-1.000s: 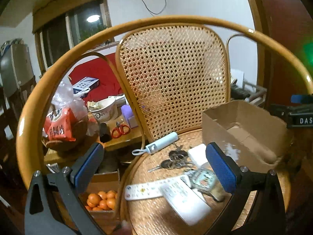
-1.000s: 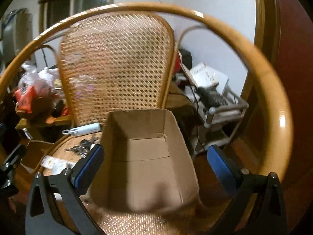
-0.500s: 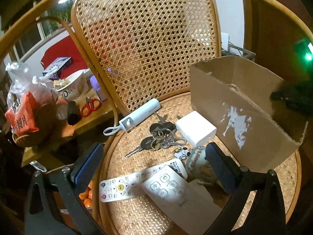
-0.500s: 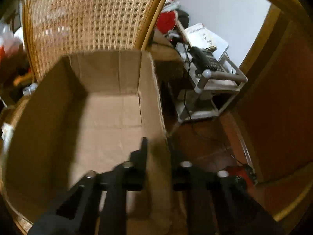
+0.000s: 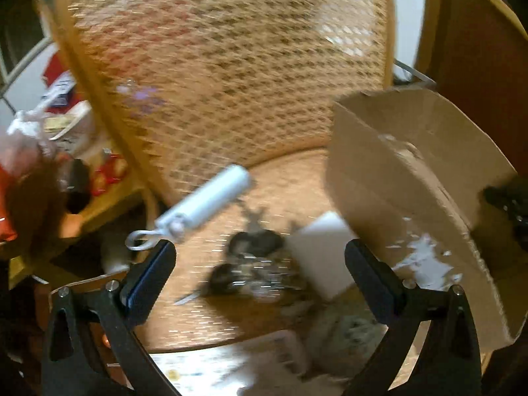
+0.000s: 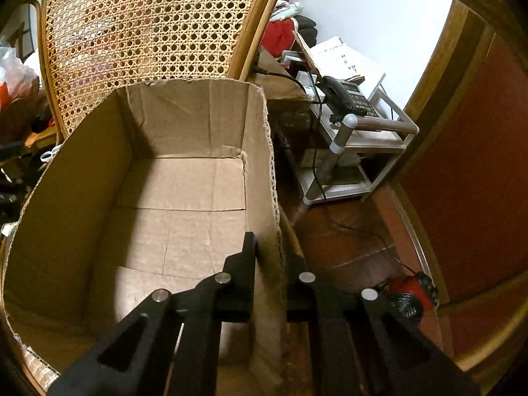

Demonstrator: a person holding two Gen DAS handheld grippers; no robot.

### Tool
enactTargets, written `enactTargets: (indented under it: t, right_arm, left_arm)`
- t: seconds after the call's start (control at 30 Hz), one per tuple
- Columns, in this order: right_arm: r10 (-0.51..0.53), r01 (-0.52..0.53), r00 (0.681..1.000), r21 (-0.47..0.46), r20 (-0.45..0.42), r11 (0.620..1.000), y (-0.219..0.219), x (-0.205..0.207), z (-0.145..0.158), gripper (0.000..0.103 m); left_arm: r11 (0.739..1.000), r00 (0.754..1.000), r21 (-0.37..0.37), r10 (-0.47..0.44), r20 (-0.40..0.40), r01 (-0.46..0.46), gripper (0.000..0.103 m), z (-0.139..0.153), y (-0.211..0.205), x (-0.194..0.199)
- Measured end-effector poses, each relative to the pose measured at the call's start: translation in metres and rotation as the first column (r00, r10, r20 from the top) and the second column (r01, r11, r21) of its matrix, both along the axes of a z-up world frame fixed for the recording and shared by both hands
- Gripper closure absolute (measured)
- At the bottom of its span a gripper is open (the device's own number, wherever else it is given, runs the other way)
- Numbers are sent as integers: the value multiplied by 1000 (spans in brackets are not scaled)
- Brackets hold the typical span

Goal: Organize rigid objects
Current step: 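Reach the left gripper to the white power adapter and grasp it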

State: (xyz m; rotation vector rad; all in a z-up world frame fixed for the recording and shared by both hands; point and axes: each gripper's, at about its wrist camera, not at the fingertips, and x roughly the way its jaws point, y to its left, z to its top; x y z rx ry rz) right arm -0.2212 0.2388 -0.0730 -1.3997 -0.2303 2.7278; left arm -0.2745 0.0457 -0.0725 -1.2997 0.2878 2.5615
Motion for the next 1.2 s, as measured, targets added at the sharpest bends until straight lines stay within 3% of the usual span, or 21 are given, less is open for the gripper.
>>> enactTargets:
  t: [0.13,0.37,0.6,0.67,0.73,0.8,1.0,1.07,1.2]
  right_arm:
    - [-14,14,1000,20,6,1000,-1,2,1,92]
    - [-74,75,997,19,-10,997,-2,30,8,96]
    - [-96,96,995,26,-24,995,-1,33,8,96]
    - [-92,93,996,16,-21,996,-1,32,7,96]
    - [-84,84,996,5,-21,996,1,31,6,96]
    - [-75,75,997,0,-23,997,1,31,6,96]
    - [-45,45,999,-42,-16,998,0,26,3,96]
    - [-38,38,999,-59,-7,998,-1,22,2,96]
    - [-28,28,1000,-81,2,996,-3,17,-1,96]
  left_arm:
    - [999,999,-41,-22,30,23,2,-16,16,-5]
    - [998,994,-42,-50,101,55,2,-31,32,-21]
    - [999,977,-43,-3,211,12,6,-47,42,-41]
    - [999,978,-28,-27,208,33,28,-47,46,-40]
    - [998,980,-24,-44,196,50,40,-45,51,-36]
    - [998,981,-41,-40,189,49,42,-44,53,-34]
    - [998,990,56,-18,140,11,60,-15,26,-26]
    - [998,993,62,-9,119,2,101,-3,17,-20]
    - [996,995,84,-3,103,-6,98,12,-2,-16]
